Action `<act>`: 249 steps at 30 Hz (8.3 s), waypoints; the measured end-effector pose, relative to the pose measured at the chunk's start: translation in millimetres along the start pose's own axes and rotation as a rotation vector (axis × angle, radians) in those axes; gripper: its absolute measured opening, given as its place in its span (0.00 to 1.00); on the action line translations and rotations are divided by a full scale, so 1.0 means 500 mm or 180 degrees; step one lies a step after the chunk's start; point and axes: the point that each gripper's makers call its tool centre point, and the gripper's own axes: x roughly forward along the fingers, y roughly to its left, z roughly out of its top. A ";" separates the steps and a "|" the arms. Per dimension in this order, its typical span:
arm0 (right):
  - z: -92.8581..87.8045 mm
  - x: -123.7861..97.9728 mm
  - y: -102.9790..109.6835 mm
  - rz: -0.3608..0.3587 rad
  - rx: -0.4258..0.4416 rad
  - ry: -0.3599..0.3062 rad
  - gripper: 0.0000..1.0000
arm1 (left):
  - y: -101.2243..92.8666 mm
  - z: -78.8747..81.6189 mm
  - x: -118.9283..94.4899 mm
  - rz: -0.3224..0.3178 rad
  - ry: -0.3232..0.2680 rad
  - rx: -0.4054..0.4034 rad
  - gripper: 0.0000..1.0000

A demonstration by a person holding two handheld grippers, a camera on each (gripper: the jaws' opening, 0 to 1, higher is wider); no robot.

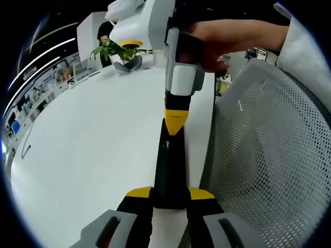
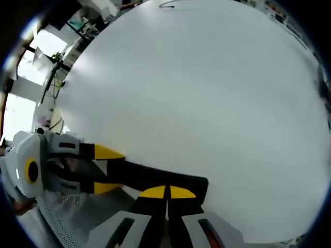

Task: Press the specified remote control buttons in sequence, fully releasing each button before pressing the next.

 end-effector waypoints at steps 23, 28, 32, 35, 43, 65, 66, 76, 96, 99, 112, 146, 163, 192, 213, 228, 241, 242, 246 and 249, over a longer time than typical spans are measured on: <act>0.030 0.018 0.038 0.0222 0.0075 -0.0004 0.00 | 0.000 0.000 0.001 -0.0003 -0.0025 -0.0017 0.23; 0.031 0.021 0.037 0.0217 0.0120 0.0088 0.00 | 0.000 0.001 0.001 -0.0003 -0.0025 -0.0017 0.23; 0.031 0.021 0.037 0.0203 0.0088 0.0143 0.00 | 0.000 0.000 0.001 -0.0004 -0.0022 -0.0016 0.23; 0.031 0.023 0.038 0.0137 0.0060 0.0149 0.00 | 0.001 0.001 0.002 -0.0001 -0.0016 -0.0033 0.23; 0.032 0.023 0.032 0.0160 0.0210 0.0101 0.00 | 0.000 0.001 0.001 0.0003 -0.0029 -0.0043 0.23; 0.047 -0.004 0.029 0.0278 0.0307 -0.0525 0.00 | 0.001 0.001 0.001 0.0021 -0.0043 -0.0048 0.24; 0.050 -0.012 0.035 0.0354 0.0359 -0.0574 0.00 | 0.001 0.001 0.001 0.0020 -0.0041 -0.0041 0.24; 0.013 -0.003 0.043 0.0420 0.0408 -0.0361 0.00 | 0.003 0.002 0.001 0.0022 -0.0041 -0.0023 0.24; 0.016 0.009 0.040 0.0359 0.0269 -0.0326 0.00 | 0.004 0.003 0.002 0.0025 -0.0062 -0.0016 0.24; 0.016 0.010 0.037 0.0340 0.0260 -0.0319 0.00 | 0.004 0.003 0.002 0.0027 -0.0061 -0.0018 0.24; 0.014 0.016 0.039 0.0094 0.0030 -0.0331 0.00 | 0.004 0.004 0.003 0.0044 -0.0077 -0.0046 0.24; -0.013 0.013 0.041 0.0460 0.0093 -0.0135 0.00 | 0.004 0.004 0.003 0.0044 -0.0069 -0.0032 0.24; -0.017 0.019 0.041 0.0317 0.0027 -0.0032 0.00 | 0.003 0.005 0.003 0.0041 -0.0071 -0.0005 0.24; 0.016 -0.006 0.056 0.0778 0.0417 -0.0370 0.00 | 0.003 0.006 0.004 0.0037 -0.0093 -0.0021 0.24; 0.017 0.014 0.063 0.0869 0.0385 -0.0351 0.00 | 0.003 0.005 0.003 0.0035 -0.0105 -0.0031 0.24; 0.017 0.021 0.063 0.0748 0.0206 -0.0371 0.00 | 0.004 0.005 0.004 0.0044 -0.0099 -0.0039 0.24; 0.018 0.022 0.065 0.0668 0.0133 -0.0395 0.00 | 0.004 0.005 0.003 0.0046 -0.0090 -0.0032 0.24; 0.018 0.021 0.065 0.0672 0.0148 -0.0393 0.00 | 0.004 0.005 0.003 0.0045 -0.0091 -0.0032 0.24; 0.017 0.019 0.065 0.0712 0.0297 -0.0408 0.00 | 0.003 0.005 0.003 0.0045 -0.0095 -0.0028 0.24; 0.017 0.016 0.069 0.0684 0.0231 -0.0429 0.00 | 0.003 0.006 0.002 0.0048 -0.0096 -0.0035 0.24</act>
